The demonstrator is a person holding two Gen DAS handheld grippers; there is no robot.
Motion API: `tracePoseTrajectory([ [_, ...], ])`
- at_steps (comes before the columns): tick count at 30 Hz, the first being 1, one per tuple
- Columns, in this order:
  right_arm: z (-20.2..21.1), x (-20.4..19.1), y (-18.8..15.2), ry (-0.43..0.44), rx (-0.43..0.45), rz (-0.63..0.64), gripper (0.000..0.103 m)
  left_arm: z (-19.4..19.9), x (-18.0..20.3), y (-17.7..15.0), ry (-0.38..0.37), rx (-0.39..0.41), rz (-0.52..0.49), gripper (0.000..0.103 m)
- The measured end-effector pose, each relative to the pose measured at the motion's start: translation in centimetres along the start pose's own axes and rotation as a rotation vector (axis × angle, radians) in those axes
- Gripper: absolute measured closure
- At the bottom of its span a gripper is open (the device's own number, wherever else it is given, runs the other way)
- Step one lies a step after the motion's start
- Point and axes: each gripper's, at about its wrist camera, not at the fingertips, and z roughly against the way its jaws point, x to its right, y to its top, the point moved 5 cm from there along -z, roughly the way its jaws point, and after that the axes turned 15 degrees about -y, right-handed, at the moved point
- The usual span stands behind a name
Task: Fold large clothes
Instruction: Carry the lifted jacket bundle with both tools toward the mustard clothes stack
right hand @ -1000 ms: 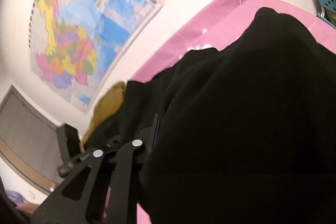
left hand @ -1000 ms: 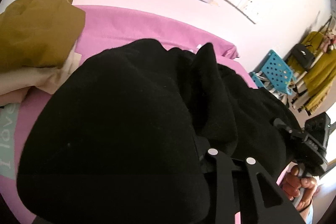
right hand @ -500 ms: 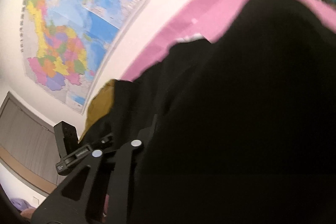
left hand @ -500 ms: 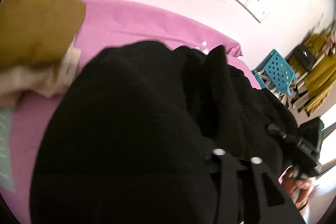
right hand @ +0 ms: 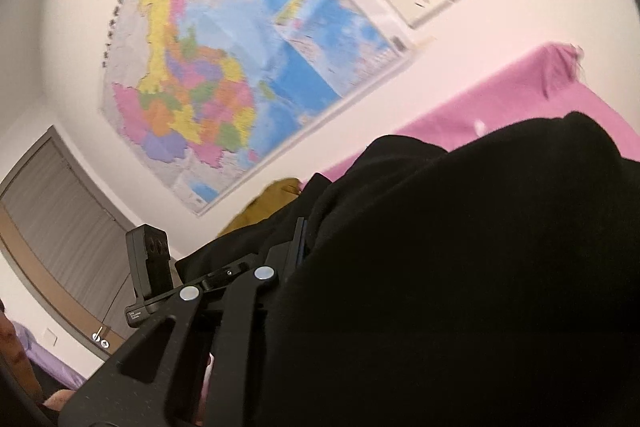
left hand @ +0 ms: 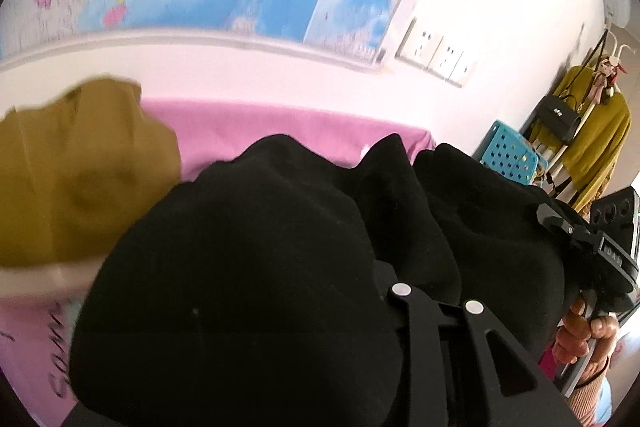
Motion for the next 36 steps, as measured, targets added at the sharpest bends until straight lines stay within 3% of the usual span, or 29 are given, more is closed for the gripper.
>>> tracePoseTrajectory([
  [7,-2.3,-8.7,5.8,0.098,0.046,0.125,0.087,6.9,-1.1,6.8,0.065,0.132,-0.054,0.075],
  [14,-9.7,-22.1,12.1,0.289,0.117,0.232,0.087,17.5,-6.9,16.0,0.305,0.361,-0.086,0.075],
  [18,-16.1,-29.0,11.7,0.401,0.109,0.255,0.087,23.2,-13.1,18.9,0.457,0.465,-0.071,0.075],
  [22,-24.6,-32.5,5.6,0.416,-0.031,0.292,0.087,25.3,-23.6,16.0,0.617,0.458,0.069,0.074],
  [25,-32.8,-31.7,-2.7,0.346,-0.277,0.283,0.086,23.8,-32.1,10.3,0.710,0.353,0.220,0.075],
  [27,-35.5,-30.6,-6.4,0.291,-0.385,0.298,0.082,22.7,-36.2,6.6,0.704,0.285,0.327,0.075],
  [29,-35.9,-29.1,-7.9,0.288,-0.404,0.290,0.074,22.9,-38.3,3.7,0.657,0.322,0.390,0.069],
  [31,-34.8,-28.2,-7.5,0.322,-0.413,0.290,0.058,24.0,-38.2,3.0,0.608,0.362,0.409,0.067],
  [33,-32.7,-26.9,-6.4,0.316,-0.371,0.306,0.050,24.1,-38.0,3.2,0.600,0.358,0.410,0.066],
  [36,-29.7,-23.6,-4.2,0.310,-0.328,0.261,0.049,24.2,-38.0,3.3,0.606,0.346,0.399,0.066],
])
